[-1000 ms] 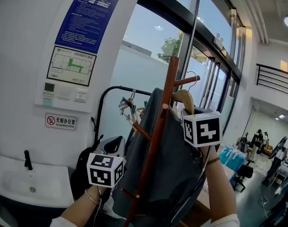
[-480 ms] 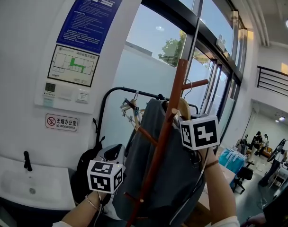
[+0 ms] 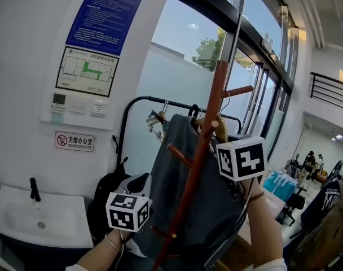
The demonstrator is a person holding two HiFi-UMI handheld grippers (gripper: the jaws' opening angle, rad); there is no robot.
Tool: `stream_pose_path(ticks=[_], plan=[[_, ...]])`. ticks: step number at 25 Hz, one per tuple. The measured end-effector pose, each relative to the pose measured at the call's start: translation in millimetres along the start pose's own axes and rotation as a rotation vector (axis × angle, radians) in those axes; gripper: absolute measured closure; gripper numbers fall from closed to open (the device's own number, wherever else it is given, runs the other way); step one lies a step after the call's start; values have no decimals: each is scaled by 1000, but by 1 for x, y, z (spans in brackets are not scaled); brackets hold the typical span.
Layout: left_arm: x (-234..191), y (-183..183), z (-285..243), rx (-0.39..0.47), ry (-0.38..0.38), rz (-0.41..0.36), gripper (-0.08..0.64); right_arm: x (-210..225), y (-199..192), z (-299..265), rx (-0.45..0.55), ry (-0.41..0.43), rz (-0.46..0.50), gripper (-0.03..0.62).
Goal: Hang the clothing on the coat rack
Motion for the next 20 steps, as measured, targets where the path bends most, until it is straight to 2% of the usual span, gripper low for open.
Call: stream_pose_path(ticks=[3, 8, 13, 20], plan=[[3, -2, 0, 2, -11, 6, 551, -4, 3, 1, 12, 17, 17, 502], [17, -3, -1, -8, -33, 3, 551, -4, 4, 3, 45, -6, 62, 486], [31, -4, -4, -13, -46, -4, 551, 1, 7, 11, 80, -1, 61, 436], [41, -10, -4, -27, -40, 3, 551, 2, 4, 25, 83, 10, 119, 425]])
Point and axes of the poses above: the fingertips, and each gripper's own axes: z backward along the fingers, x to its right, y out of its top, the point moved 2 cm from there along z, backward along the fingers, and after that the axes turned 13 degrees about -y, right-handed, at the moved point
